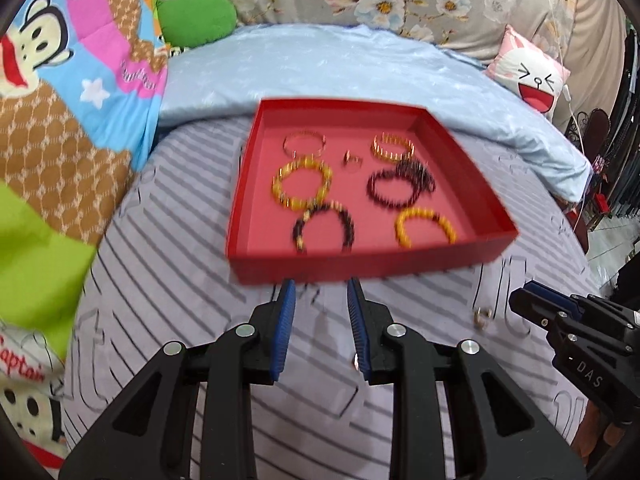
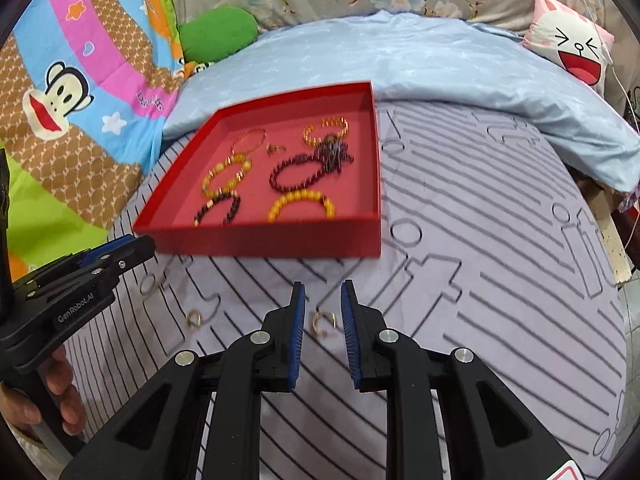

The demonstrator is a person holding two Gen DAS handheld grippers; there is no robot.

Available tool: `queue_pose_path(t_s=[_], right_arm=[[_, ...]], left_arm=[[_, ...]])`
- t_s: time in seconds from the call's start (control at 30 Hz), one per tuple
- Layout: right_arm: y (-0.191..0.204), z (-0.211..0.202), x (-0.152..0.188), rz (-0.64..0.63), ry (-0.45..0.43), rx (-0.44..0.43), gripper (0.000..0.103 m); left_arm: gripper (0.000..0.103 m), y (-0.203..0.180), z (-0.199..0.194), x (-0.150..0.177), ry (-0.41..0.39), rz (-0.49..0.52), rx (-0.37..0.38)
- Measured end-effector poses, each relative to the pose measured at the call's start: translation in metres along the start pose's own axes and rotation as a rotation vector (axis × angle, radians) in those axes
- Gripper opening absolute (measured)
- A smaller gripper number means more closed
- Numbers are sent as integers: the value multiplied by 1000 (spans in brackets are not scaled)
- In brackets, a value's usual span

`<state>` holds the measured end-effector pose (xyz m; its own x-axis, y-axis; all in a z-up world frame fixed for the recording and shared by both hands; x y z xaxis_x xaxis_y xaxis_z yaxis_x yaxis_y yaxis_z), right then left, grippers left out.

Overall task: Organize jewelry
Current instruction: 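Grasp a gold hoop earring with the left tool while the right tool grasps another hoop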

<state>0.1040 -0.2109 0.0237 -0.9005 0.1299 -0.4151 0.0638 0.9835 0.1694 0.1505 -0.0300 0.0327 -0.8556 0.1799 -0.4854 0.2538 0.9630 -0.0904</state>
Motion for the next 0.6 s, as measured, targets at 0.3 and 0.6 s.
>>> queue_pose_path(t_s=[0.3, 0.6], right_arm=[[-1, 20, 19, 4, 47, 3, 20], [0, 30, 15, 3, 35, 22, 31]], left_arm=[[34, 1, 14, 34, 46, -13, 8], [44, -8, 20, 43, 50, 2, 12]])
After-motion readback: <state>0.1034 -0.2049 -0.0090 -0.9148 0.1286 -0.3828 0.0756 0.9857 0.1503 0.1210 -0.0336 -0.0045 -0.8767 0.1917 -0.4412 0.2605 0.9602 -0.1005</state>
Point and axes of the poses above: each gripper's, at about its wrist camera, not at the fingertips, and z roughly the way its jaws point, y to its left, x to its underside, the point moved 2 cm from there along z, roughly the way its jaws point, and after that the axes turned 10 degrees about y, right-handed, at the moved point
